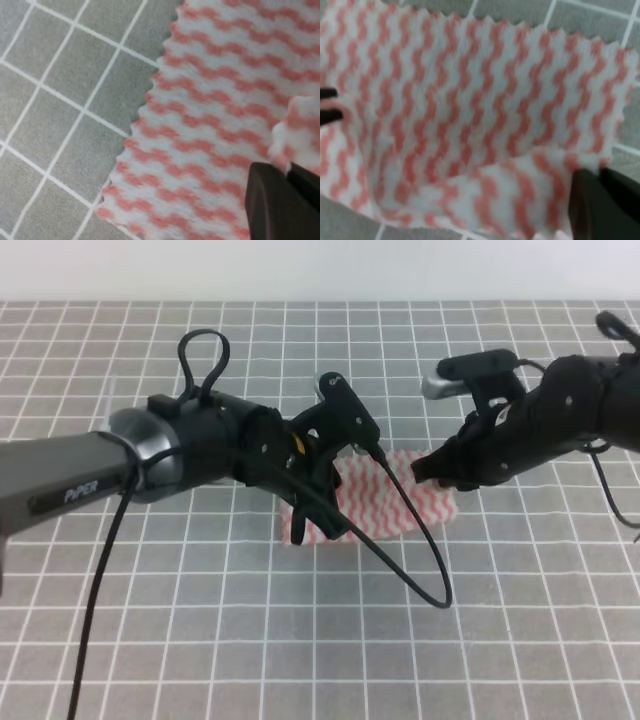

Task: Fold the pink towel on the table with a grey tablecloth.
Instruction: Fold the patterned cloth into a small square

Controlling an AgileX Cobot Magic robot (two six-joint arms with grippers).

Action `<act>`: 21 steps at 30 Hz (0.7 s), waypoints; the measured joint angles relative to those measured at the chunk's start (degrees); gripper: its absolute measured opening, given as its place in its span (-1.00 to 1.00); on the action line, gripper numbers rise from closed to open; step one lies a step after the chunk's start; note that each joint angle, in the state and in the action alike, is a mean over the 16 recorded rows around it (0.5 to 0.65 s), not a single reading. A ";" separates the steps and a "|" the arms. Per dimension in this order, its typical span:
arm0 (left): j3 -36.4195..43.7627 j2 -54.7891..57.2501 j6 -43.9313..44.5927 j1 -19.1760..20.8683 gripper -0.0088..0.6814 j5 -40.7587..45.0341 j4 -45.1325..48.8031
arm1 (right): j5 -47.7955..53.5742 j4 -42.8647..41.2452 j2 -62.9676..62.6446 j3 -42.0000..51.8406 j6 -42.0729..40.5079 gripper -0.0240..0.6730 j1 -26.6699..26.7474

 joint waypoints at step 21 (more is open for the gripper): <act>-1.18 1.59 -2.47 1.53 -0.98 0.02 3.65 | 2.72 0.18 4.78 -6.94 0.32 -0.98 -0.11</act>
